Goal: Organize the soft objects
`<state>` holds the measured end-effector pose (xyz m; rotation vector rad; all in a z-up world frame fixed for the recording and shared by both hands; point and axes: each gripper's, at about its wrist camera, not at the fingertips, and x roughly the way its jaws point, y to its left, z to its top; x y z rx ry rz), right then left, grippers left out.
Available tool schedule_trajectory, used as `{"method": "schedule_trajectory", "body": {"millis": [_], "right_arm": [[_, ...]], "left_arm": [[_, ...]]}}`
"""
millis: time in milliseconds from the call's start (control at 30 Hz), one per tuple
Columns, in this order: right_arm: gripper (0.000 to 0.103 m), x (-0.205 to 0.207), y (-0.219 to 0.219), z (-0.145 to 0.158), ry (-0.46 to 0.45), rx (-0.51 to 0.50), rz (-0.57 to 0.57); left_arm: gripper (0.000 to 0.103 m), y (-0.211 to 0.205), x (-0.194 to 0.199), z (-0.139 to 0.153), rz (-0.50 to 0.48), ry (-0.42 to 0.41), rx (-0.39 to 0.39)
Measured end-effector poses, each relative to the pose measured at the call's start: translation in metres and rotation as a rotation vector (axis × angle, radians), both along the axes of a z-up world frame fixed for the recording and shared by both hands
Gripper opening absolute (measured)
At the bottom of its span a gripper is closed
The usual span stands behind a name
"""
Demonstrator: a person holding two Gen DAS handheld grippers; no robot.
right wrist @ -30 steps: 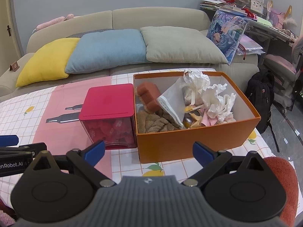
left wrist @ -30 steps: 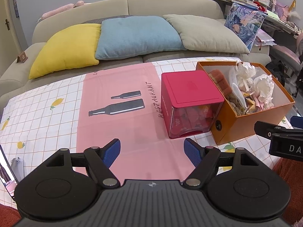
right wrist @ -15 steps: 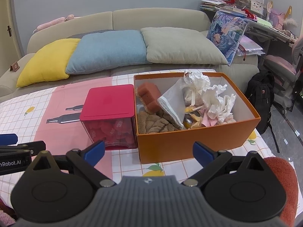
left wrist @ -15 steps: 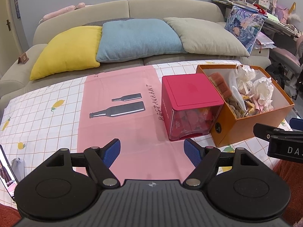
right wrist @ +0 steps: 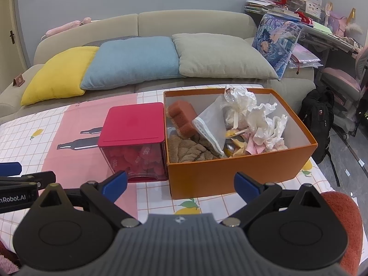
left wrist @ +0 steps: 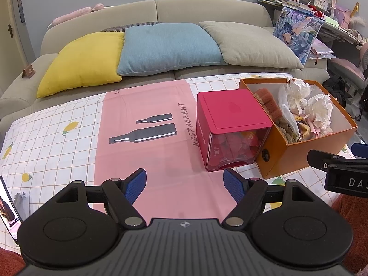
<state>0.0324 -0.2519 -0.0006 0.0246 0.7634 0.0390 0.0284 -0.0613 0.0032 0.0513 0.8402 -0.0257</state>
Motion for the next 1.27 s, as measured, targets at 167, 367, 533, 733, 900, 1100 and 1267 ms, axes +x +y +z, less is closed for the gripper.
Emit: {"method": "schedule_trajectory", "body": {"millis": [167, 367, 533, 733, 900, 1100, 1267], "right_arm": [[0.097, -0.0001, 0.0003, 0.0, 0.0, 0.0, 0.0], [0.097, 0.0004, 0.0009, 0.0008, -0.004, 0.002, 0.013], [0.097, 0.0008, 0.0007, 0.0007, -0.004, 0.002, 0.012], [0.097, 0.0006, 0.0014, 0.0005, -0.003, 0.002, 0.014], [0.097, -0.0005, 0.0012, 0.0, -0.003, 0.002, 0.015], [0.097, -0.0004, 0.0012, -0.0002, -0.001, 0.004, 0.015], [0.097, -0.0005, 0.0016, -0.0001, -0.001, 0.003, 0.014]], "left_arm": [[0.089, 0.0007, 0.0003, 0.0, 0.002, 0.002, 0.003], [0.089, 0.001, 0.0006, 0.0002, 0.002, 0.001, 0.004], [0.089, 0.0011, 0.0007, 0.0001, 0.003, 0.001, 0.005], [0.089, 0.0017, 0.001, 0.0002, 0.001, 0.001, 0.005], [0.089, 0.0017, 0.0009, 0.0002, 0.001, 0.001, 0.005], [0.089, 0.0023, 0.0007, 0.0004, -0.002, 0.0, 0.002], [0.089, 0.0028, 0.0003, 0.0012, -0.006, -0.004, 0.004]]}}
